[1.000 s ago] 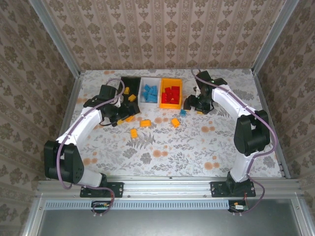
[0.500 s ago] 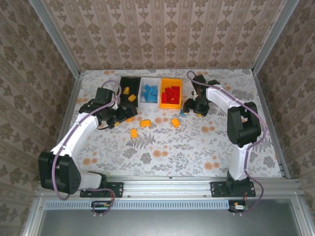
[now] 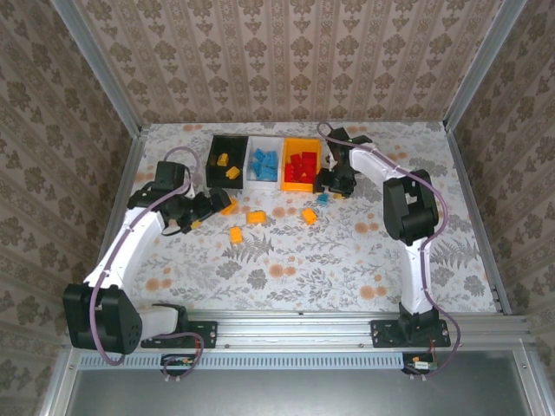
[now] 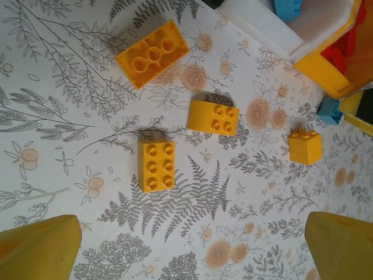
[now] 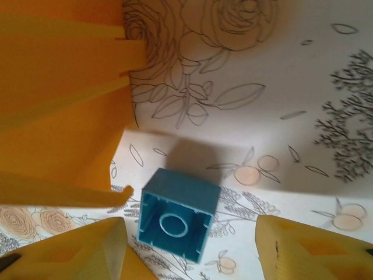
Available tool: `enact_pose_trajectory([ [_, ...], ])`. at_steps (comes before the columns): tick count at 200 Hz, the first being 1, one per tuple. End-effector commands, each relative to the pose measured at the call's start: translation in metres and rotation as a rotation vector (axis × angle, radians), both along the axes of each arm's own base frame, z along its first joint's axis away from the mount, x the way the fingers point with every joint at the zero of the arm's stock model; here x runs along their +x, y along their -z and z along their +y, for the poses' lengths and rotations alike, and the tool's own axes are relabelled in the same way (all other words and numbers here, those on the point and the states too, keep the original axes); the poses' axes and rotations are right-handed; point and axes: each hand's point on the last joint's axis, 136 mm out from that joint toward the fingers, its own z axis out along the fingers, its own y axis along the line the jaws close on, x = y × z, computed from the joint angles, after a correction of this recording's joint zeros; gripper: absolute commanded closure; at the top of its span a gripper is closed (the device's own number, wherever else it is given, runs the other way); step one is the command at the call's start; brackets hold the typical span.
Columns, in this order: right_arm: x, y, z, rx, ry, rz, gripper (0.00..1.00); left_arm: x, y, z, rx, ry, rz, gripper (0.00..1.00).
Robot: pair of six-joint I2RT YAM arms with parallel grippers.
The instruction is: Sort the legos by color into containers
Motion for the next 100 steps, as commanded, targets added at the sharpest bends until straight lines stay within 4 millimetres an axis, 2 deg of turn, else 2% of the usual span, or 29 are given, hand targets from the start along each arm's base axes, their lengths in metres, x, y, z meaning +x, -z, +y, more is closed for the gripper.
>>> enact_pose_trajectory([
  [1,-0.004,0.01,0.011,0.01,-0.026,0.049,0.41,-0.01,0.002,0.005,-0.011,-0.02,0.033,0.0],
  [27,-0.006,0.019,0.013,-0.021,-0.044,0.067,0.45,-0.011,0.001,0.011,-0.012,-0.031,0.033,0.0],
  [61,-0.009,0.025,0.003,-0.084,-0.038,0.092,0.57,-0.01,0.003,0.014,-0.02,-0.041,0.037,0.0],
  [75,-0.01,0.022,0.0,-0.096,-0.035,0.087,0.62,-0.009,0.005,0.014,-0.025,-0.043,0.037,0.0],
  [100,-0.012,0.012,-0.005,-0.104,-0.029,0.066,0.65,-0.005,0.007,0.013,-0.035,-0.045,0.038,0.0],
])
